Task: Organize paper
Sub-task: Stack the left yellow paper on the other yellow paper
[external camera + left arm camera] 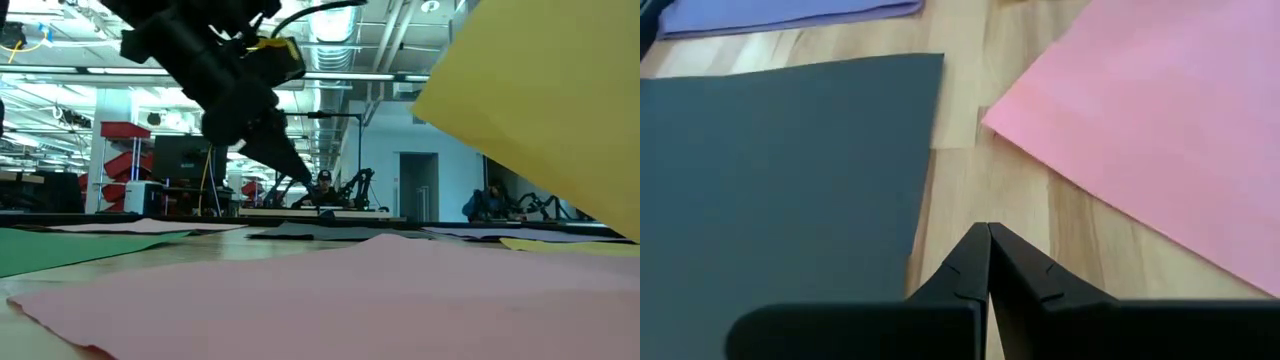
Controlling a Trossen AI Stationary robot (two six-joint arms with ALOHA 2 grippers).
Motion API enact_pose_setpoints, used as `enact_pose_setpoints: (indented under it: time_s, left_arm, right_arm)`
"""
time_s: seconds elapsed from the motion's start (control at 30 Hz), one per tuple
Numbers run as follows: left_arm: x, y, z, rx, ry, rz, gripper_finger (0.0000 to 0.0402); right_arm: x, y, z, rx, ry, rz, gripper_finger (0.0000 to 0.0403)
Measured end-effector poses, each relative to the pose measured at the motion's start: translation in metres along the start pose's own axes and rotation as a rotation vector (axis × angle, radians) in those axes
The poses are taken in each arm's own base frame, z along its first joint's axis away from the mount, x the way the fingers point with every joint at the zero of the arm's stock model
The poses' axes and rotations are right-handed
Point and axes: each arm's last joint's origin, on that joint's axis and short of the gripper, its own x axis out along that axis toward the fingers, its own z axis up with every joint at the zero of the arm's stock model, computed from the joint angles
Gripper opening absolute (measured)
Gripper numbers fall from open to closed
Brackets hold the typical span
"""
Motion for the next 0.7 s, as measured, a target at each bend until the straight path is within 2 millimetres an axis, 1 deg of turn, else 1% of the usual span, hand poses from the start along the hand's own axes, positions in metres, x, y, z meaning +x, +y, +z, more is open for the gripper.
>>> enact_pose_setpoints:
  time_s: [0.17, 0.3, 0.4, 0.5, 0.6, 0.7]
  left_arm:
    - [0.012, -0.006, 0.012, 0.035, -0.004, -0.023, 0.0]
    - [0.018, -0.014, 0.028, 0.058, -0.034, -0.141, 0.0]
    - [0.015, -0.017, 0.036, 0.049, -0.057, -0.243, 0.0]
    - [0.015, -0.017, 0.038, 0.036, -0.056, -0.324, 0.0]
    - [0.015, -0.018, 0.038, 0.032, -0.055, -0.37, 0.0]
    - [0.023, -0.021, 0.034, 0.017, -0.045, -0.374, 0.0]
  right_arm:
    - [0.0, -0.001, 0.0, -0.006, 0.002, -0.01, 0.0]
    - [0.0, -0.002, 0.0, -0.003, 0.005, -0.017, 0.0]
    - [-0.002, -0.002, -0.002, -0.005, 0.014, -0.005, 0.0]
    - [-0.007, -0.003, -0.004, 0.011, 0.037, 0.018, 0.0]
    - [-0.012, -0.004, -0.005, 0.039, 0.058, 0.044, 0.0]
    - [-0.017, -0.005, -0.006, 0.058, 0.067, 0.063, 0.0]
